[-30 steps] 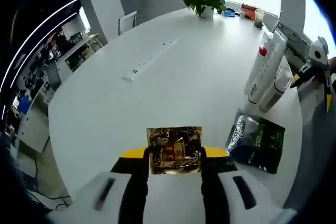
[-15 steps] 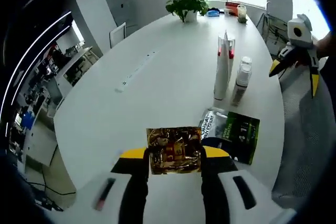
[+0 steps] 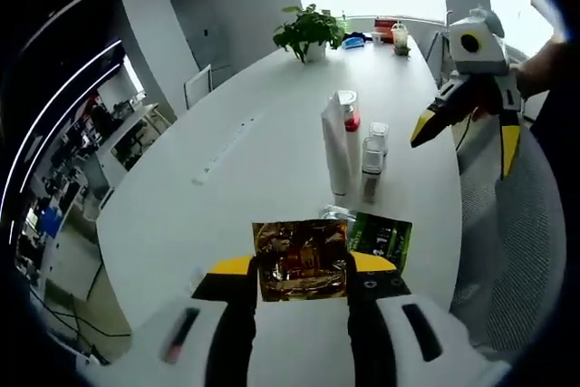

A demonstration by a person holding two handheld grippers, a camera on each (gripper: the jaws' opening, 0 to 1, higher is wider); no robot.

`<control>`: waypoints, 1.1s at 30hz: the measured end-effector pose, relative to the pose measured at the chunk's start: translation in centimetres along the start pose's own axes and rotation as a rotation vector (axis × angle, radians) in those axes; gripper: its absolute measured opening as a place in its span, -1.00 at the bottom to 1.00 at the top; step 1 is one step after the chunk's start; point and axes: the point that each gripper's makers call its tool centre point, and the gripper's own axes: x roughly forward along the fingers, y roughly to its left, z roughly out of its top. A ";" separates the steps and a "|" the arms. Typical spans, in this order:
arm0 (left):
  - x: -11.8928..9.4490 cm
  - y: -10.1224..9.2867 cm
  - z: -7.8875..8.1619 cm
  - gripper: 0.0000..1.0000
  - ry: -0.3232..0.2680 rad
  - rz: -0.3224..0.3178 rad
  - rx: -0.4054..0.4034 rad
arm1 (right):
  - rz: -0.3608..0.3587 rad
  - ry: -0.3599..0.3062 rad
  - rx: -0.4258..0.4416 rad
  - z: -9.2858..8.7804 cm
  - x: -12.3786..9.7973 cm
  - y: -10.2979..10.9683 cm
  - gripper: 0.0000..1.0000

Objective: Arrange the skincare products in the storage area until every visible bottle or jar stands upright without overlapping.

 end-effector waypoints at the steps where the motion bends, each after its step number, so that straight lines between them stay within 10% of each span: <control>1: -0.2 -0.3 0.0 -0.21 0.000 0.002 0.003 | 0.018 -0.013 0.010 0.8 0.5 0.2 0.32; 10: -1.6 -2.6 0.8 -0.21 -0.014 0.012 0.075 | 0.050 -0.052 0.019 4.7 3.9 0.8 0.14; 33: -1.6 -7.9 3.1 -0.21 0.025 -0.018 0.244 | 0.081 0.016 0.113 3.2 6.1 1.5 -0.71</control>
